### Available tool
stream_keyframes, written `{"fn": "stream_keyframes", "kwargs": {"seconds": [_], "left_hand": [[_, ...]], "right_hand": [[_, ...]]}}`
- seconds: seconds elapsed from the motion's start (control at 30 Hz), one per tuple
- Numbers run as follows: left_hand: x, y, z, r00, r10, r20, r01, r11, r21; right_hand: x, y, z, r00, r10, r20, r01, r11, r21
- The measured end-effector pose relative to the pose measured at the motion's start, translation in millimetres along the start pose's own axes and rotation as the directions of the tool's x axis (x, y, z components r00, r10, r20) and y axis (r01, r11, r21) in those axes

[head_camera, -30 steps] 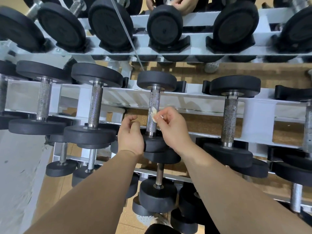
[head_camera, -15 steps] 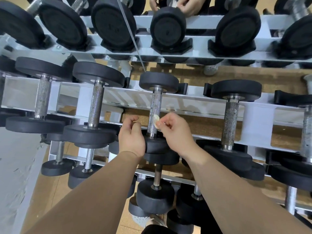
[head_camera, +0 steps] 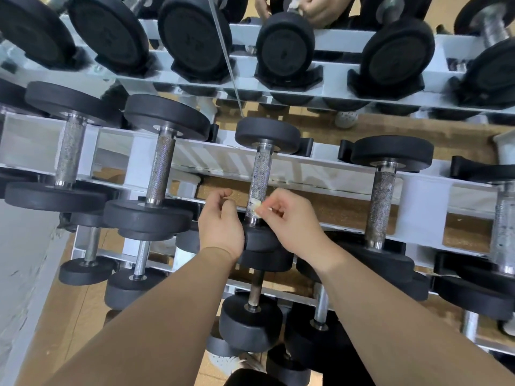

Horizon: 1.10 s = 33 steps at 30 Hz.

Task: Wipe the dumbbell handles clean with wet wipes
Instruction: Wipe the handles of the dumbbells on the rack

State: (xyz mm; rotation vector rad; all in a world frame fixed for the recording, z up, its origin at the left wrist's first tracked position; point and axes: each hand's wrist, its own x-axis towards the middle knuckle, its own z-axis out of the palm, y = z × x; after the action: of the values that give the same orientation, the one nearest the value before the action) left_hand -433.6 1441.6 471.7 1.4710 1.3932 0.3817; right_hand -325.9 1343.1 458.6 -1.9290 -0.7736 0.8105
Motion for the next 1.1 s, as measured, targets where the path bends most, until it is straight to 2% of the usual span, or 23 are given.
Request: {"fn": "stream_keyframes", "kwargs": {"seconds": [0.07,0.17,0.23,0.3,0.37,0.5,0.57,0.63,0.7,0.83,0.93,1.0,1.1], "left_hand": [[-3,0,1,1.0,0.0,-0.018,0.0,1.0,0.009],[-6,3,2,0.999,0.014,-0.039,-0.012,0.999,0.04],[-7,3,3,0.999,0.019,-0.036,-0.017,0.999,0.051],[-8,4,3,0.999,0.031,-0.039,-0.029,0.998,0.062],[-10,6,4,0.997,0.06,-0.049,-0.057,0.996,0.07],[-23,10,11,0.982,0.151,-0.11,-0.134,0.98,0.149],[-28,12,13,0.986,0.127,-0.111,-0.105,0.976,0.191],[-31,15,7,0.997,0.053,-0.053,-0.045,0.99,0.13],[-28,11,2,0.999,0.038,0.031,-0.041,0.995,0.088],[-32,-8,-19,0.983,0.055,0.176,-0.074,0.992,0.102],[-48,-15,-30,0.974,0.093,0.208,-0.111,0.991,0.077],[-52,-19,-33,0.972,0.086,0.217,-0.102,0.993,0.064],[-50,-16,-35,0.974,0.026,0.226,-0.049,0.994,0.094]], "right_hand": [[9,-8,-1,0.997,-0.051,-0.058,0.048,0.997,-0.058],[43,-27,-6,0.972,-0.035,-0.234,0.04,0.999,0.013],[58,-32,-10,0.952,-0.076,-0.295,0.052,0.995,-0.089],[53,-28,-12,0.962,-0.121,-0.245,0.092,0.988,-0.126],[35,-21,-11,0.978,-0.172,-0.116,0.158,0.98,-0.119],[17,-15,-19,0.965,-0.248,0.088,0.263,0.918,-0.297],[29,-23,-26,0.965,-0.247,0.086,0.261,0.882,-0.392],[45,-33,-31,0.968,-0.25,0.034,0.237,0.852,-0.468],[56,-40,-37,0.974,-0.225,0.028,0.206,0.827,-0.522],[41,-43,-25,0.974,-0.203,0.096,0.22,0.776,-0.592],[14,-43,-15,0.925,-0.253,0.285,0.375,0.741,-0.558],[13,-48,-19,0.899,-0.226,0.374,0.417,0.699,-0.581],[42,-58,-26,0.916,-0.253,0.313,0.402,0.592,-0.698]]}}
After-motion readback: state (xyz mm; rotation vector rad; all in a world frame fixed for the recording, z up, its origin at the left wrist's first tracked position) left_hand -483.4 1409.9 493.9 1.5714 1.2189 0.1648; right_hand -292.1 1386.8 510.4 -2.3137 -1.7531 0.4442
